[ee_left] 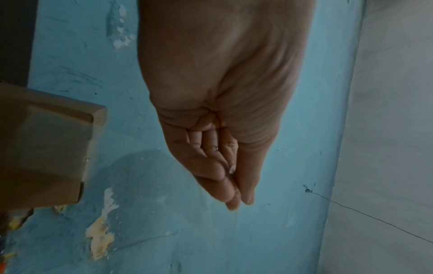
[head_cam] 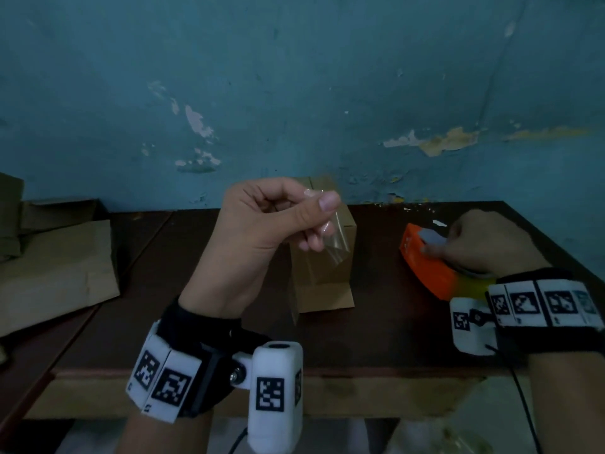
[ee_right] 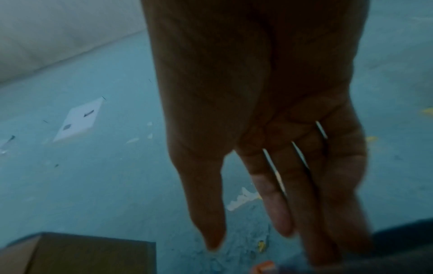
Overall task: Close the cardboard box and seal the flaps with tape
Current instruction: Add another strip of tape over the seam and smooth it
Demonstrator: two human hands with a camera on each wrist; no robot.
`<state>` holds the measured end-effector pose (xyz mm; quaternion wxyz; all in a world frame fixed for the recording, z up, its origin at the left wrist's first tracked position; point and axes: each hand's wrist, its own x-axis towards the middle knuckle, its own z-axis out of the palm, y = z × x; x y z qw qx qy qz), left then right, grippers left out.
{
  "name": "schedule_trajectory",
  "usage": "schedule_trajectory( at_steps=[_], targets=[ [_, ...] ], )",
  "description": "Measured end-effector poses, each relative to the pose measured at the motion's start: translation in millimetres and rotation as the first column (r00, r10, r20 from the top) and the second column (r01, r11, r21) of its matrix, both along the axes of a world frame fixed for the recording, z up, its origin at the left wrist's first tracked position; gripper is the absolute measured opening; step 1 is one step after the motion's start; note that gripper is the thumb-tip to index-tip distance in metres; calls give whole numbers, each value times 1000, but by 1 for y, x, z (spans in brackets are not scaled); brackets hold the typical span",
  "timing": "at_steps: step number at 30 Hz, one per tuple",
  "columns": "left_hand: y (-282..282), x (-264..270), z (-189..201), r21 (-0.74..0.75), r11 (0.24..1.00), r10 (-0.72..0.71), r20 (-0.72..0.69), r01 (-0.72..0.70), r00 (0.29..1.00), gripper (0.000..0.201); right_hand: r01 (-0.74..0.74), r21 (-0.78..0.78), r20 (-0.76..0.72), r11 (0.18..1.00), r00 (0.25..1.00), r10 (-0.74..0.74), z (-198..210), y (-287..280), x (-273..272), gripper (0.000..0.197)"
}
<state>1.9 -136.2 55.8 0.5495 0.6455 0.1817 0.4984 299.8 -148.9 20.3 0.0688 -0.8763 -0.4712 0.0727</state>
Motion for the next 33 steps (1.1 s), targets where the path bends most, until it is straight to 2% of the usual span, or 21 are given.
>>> schedule_trajectory(
  at_steps=[1,2,3,5,7,9,12,13,14,16,21,26,29,33],
  targets=[
    [0,1,0,0,1000,-10,-1,10,1000,10,-24,126,-22,992,999,27,3,-3,-3,50],
    [0,2,0,-3,1000,-20,-2,20,1000,10,-63,262,-110,963,989,95,7,-6,-8,45],
    [0,3,-1,-8,1000,-29,-1,29,1000,11,-102,400,-251,911,944,216,10,-9,-14,41],
    [0,6,-2,-22,999,-41,5,41,999,12,-182,595,-449,783,733,512,17,-12,-29,38],
    [0,11,-5,-38,998,-50,22,51,999,15,-289,675,-480,679,526,702,17,-11,-41,39],
    [0,16,-8,-50,996,-71,41,73,997,17,-360,722,-489,590,337,804,16,-9,-56,41],
    [1,20,-12,-63,994,-91,46,94,995,16,-371,790,-521,488,11,853,12,-6,-80,58],
    [1,20,-12,-63,993,-94,46,97,995,16,-373,803,-519,464,-56,853,12,-6,-86,56],
    [1,20,-12,-59,993,-96,46,99,994,15,-373,809,-518,454,-89,851,12,-7,-91,49],
    [1,17,-11,-51,993,-101,51,104,994,15,-369,810,-523,456,-103,846,12,-6,-96,40],
    [2,12,-8,-54,994,-95,91,100,991,18,-367,821,-514,437,-145,845,14,-8,-100,35],
    [1,12,-7,-99,986,-120,145,135,982,18,-365,808,-545,462,-164,823,12,-6,-100,23],
    [0,16,-8,-125,979,-138,171,160,976,18,-404,791,-552,459,-147,821,7,-5,-106,33],
    [-3,19,-8,-141,973,-152,212,184,965,21,-454,715,-640,532,-118,760,-7,0,-118,47]
  ],
)
